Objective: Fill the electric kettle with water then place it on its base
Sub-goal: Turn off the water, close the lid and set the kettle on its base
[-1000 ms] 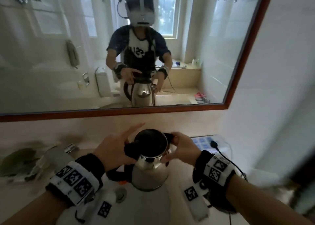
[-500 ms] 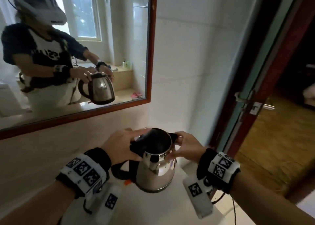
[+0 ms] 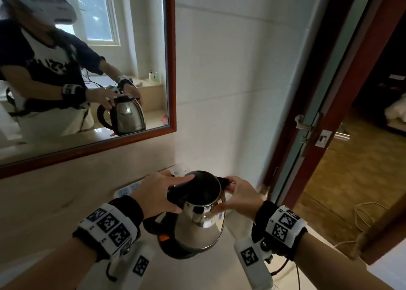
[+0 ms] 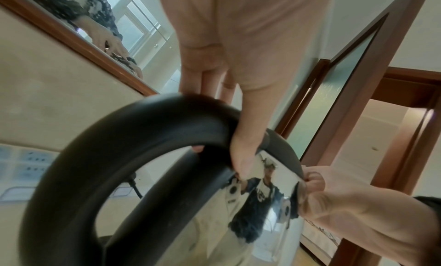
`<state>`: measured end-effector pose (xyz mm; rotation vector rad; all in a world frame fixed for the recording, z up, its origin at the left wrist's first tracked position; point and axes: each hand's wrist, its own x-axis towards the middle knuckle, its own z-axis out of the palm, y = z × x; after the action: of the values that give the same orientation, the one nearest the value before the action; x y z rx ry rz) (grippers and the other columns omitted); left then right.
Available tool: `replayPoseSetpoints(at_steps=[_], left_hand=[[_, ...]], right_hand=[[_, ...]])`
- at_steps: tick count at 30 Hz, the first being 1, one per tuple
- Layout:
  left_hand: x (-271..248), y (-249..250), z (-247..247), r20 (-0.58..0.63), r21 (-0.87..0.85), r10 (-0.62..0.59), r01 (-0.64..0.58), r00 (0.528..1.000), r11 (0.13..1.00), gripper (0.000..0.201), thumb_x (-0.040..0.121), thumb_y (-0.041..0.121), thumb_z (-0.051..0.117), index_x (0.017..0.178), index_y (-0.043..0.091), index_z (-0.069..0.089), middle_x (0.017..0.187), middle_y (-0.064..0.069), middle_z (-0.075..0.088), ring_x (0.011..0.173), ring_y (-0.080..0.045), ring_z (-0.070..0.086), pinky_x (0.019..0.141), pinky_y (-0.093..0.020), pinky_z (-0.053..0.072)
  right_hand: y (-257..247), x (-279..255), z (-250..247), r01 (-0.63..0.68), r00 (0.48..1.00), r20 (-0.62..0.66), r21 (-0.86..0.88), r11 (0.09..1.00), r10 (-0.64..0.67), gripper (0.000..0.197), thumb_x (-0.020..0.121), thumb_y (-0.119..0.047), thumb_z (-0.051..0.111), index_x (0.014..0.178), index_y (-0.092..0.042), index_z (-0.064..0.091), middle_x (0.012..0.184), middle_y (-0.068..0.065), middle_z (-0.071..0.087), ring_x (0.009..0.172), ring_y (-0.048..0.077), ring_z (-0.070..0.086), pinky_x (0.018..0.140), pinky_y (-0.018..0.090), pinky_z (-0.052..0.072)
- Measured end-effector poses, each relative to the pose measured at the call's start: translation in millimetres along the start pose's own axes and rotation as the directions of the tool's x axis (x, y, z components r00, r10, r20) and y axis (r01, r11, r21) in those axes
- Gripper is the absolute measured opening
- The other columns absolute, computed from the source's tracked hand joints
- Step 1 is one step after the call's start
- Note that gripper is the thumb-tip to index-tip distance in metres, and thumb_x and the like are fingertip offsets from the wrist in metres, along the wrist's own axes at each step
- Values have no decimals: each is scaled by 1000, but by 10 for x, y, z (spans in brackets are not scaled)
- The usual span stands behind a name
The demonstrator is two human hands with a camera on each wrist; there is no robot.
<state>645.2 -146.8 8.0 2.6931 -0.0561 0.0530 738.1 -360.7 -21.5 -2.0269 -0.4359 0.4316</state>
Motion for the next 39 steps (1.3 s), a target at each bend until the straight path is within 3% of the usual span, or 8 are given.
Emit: replayPoseSetpoints(at_steps=[2, 5, 9, 12, 21, 26, 35, 39], left_hand=[[20, -61, 11, 4, 2, -13, 13, 1000, 1000, 75, 66, 31, 75, 130, 45, 38, 107, 2, 57, 78, -3, 48, 74, -10, 39], [39, -184, 19, -2, 16, -36, 36, 999, 999, 74, 65, 33, 75, 128, 49, 39, 115, 0, 60, 90, -11, 57, 83, -22, 49], [33, -352, 57, 3, 3, -94, 94, 996, 996, 72, 67, 31, 75, 128, 47, 39, 120, 4, 55, 96, -6, 53, 76, -4, 38], [15, -441, 88, -31, -15, -123, 123, 992, 992, 73, 67, 32, 76, 129, 44, 40, 111, 5, 54, 97, -8, 52, 88, -19, 45], [26, -466, 137, -18, -72, -156, 154, 988, 985, 80, 51, 53, 60, 128, 48, 38, 113, -8, 58, 103, -23, 57, 92, -41, 50], [41, -424, 165, -44, -45, -153, 151, 987, 988, 76, 63, 39, 75, 129, 48, 38, 111, -6, 58, 100, -21, 57, 92, -38, 49], [37, -323, 179, -27, -21, -149, 149, 988, 989, 74, 67, 30, 75, 130, 43, 39, 93, -1, 49, 91, -17, 49, 91, -32, 44], [-22, -337, 239, 2, 2, -178, 178, 984, 984, 78, 67, 35, 74, 133, 45, 33, 88, 1, 42, 87, -16, 43, 84, -27, 39]], right_hand=[[31, 91, 56, -3, 1000, 20, -2, 1000, 3, 93, 19, -35, 87, 105, -19, 56, 109, 1, 68, 107, 17, 62, 98, 40, 50], [60, 218, 167, -2, 999, 48, -5, 1000, 2, 93, 20, -33, 87, 106, -16, 57, 108, 1, 69, 107, 17, 62, 98, 40, 50], [73, 370, 311, 6, 996, 90, -20, 1000, -5, 90, 27, -27, 89, 109, -17, 55, 112, 2, 67, 110, 17, 60, 99, 39, 49], [75, 480, 385, 15, 993, 118, -25, 1000, -12, 97, 23, -32, 88, 113, -16, 54, 113, 0, 66, 111, 16, 60, 101, 39, 48], [68, 588, 340, 41, 987, 154, -25, 999, -36, 86, 23, -29, 88, 103, -17, 60, 107, -1, 70, 106, 13, 63, 101, 37, 49], [96, 555, 303, 29, 987, 156, -3, 1000, -29, 88, 20, -30, 88, 103, -18, 60, 105, -3, 70, 105, 10, 64, 99, 35, 50], [127, 486, 261, 7, 986, 166, 43, 999, -14, 86, 19, -27, 87, 100, -20, 59, 105, 0, 71, 104, 12, 65, 96, 32, 51], [165, 472, 309, 8, 982, 188, 29, 1000, -14, 72, 37, -4, 91, 99, -22, 58, 105, 0, 69, 106, 13, 63, 98, 32, 49]])
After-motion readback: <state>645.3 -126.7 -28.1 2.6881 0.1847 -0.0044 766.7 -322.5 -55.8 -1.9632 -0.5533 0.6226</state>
